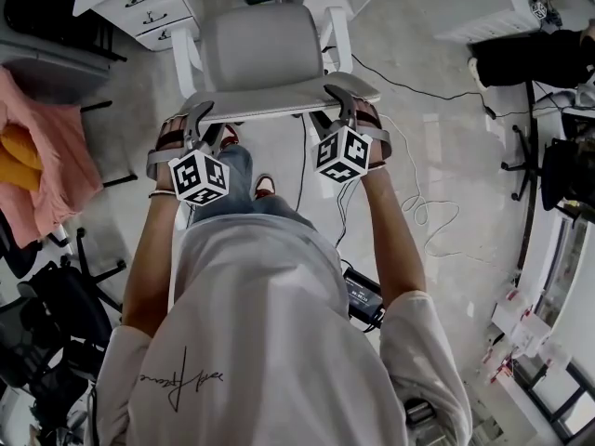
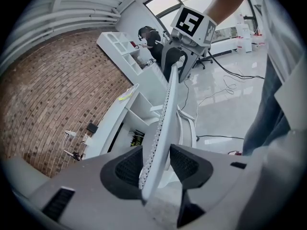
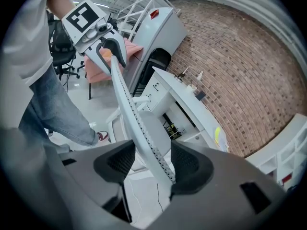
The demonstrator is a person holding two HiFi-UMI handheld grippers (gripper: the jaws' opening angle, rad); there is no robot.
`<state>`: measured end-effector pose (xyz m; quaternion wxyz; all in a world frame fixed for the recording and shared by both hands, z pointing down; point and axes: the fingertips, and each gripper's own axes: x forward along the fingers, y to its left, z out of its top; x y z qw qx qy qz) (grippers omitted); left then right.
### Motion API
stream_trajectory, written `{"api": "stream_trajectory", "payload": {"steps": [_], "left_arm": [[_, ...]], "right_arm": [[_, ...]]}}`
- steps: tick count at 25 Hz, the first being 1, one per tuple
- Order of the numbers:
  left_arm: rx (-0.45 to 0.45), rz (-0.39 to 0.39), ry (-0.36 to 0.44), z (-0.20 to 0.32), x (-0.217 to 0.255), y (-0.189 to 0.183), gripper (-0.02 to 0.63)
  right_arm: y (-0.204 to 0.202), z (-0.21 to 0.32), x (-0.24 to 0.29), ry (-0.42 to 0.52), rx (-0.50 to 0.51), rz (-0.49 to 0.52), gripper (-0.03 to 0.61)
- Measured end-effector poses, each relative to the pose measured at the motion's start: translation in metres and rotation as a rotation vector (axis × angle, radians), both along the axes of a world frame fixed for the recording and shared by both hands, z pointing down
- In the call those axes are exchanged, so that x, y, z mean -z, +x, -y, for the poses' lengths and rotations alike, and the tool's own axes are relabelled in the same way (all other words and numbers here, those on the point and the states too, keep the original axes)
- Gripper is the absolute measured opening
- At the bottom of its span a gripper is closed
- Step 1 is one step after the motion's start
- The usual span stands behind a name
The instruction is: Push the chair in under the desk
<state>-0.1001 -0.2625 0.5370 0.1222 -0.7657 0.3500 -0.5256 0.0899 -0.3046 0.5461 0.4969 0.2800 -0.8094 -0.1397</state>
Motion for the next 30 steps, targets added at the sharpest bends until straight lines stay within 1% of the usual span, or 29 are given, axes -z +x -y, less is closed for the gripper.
{"api": "stream_trajectory", "payload": {"steps": [3,6,9,13,17,20,22,25,27,30], "left_arm": [[0.000,-0.009,-0.013,-0.003,-0.001,0.001,0.176],[0.007,-0.039,-0.044,-0.007,0.000,-0.002,0.177],[0.011,-0.053,-0.049,-0.008,0.002,-0.003,0.176],[0.068,-0.117,-0.071,-0.011,0.004,-0.003,0.178],[0.105,-0.153,-0.062,-0.012,0.008,-0.003,0.181],[0.132,-0.186,-0.061,-0.013,0.011,-0.003,0.189],[0.134,-0.189,-0.049,-0.015,0.015,-0.004,0.190],[0.112,-0.182,-0.006,-0.018,0.027,-0.001,0.186],[0.110,-0.195,0.022,-0.020,0.037,0.000,0.179],[0.128,-0.231,0.055,-0.023,0.048,0.000,0.163]], "right_arm": [[0.000,-0.003,0.000,-0.011,-0.003,0.001,0.249],[-0.003,-0.008,-0.001,-0.018,-0.001,0.004,0.249],[-0.005,-0.010,0.000,-0.028,-0.003,0.010,0.249],[-0.006,-0.013,0.001,-0.063,-0.007,0.031,0.249],[-0.006,-0.016,0.004,-0.091,-0.011,0.056,0.245],[-0.010,-0.020,0.008,-0.092,-0.009,0.072,0.233],[-0.013,-0.024,0.012,-0.089,-0.011,0.092,0.227],[-0.013,-0.026,0.018,-0.093,-0.028,0.137,0.225],[-0.013,-0.028,0.022,-0.093,-0.037,0.163,0.225],[-0.017,-0.033,0.030,-0.094,-0.039,0.204,0.194]]}}
